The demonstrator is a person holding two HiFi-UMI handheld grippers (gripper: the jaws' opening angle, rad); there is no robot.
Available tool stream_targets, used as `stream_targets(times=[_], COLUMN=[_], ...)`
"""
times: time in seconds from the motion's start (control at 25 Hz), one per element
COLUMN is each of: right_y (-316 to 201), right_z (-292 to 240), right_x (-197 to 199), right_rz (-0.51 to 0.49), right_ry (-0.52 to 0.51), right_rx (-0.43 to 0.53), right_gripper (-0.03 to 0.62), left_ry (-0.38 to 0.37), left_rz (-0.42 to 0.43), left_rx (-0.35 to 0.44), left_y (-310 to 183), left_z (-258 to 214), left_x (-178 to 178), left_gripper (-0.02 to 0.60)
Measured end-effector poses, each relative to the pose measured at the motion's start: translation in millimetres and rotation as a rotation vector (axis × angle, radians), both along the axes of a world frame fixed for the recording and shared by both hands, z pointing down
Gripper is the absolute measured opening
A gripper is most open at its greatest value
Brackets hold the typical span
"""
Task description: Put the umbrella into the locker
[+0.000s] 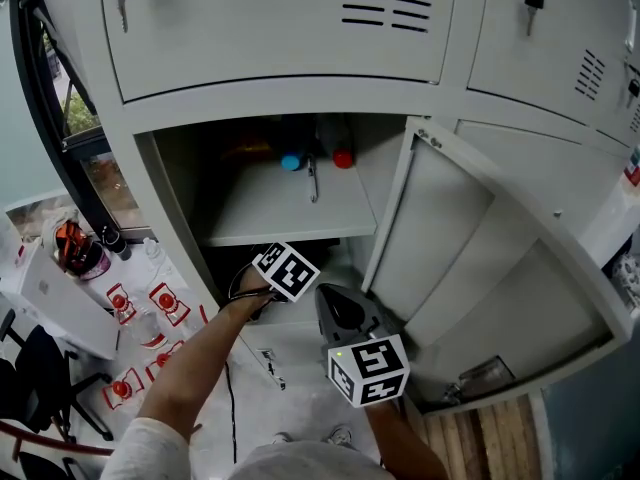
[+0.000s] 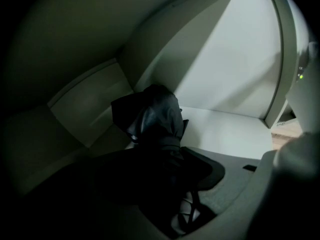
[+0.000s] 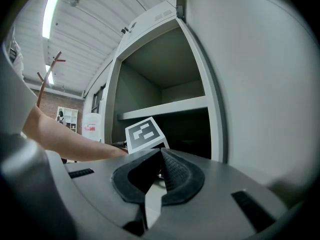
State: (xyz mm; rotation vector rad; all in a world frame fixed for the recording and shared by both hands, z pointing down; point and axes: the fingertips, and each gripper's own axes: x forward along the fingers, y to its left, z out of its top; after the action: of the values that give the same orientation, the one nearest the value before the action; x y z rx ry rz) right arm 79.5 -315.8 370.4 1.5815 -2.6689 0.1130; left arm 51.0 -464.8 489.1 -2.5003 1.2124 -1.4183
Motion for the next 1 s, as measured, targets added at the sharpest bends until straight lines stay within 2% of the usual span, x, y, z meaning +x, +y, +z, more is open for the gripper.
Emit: stream_targets(times=[0.24, 0.56, 0.76, 1.0], right_y=[-1, 1, 4, 6], right_z=[1, 4, 4, -2], right_x=[3, 3, 2, 2], right_rz=[0.003, -0.002, -0.007, -0.008], right_ry=[0.001, 0.005, 0.004, -0.006], right_rx=[-0.005, -0.011, -0.012, -0.001], right_gripper=[0.003, 0.003, 0.003, 0.003], left_ry=[-0.002, 0.013, -0.018, 0.004], left_rz=[-0.029, -0.032, -0.015, -0.012], left_rx=[-0.071, 0.019, 0.067, 0.086], left_y=[3, -2, -2, 2], left_z=[13, 0, -2, -7], left_x=[-6, -3, 0, 1], left_gripper=[0.252, 0.279, 0.281, 0.281])
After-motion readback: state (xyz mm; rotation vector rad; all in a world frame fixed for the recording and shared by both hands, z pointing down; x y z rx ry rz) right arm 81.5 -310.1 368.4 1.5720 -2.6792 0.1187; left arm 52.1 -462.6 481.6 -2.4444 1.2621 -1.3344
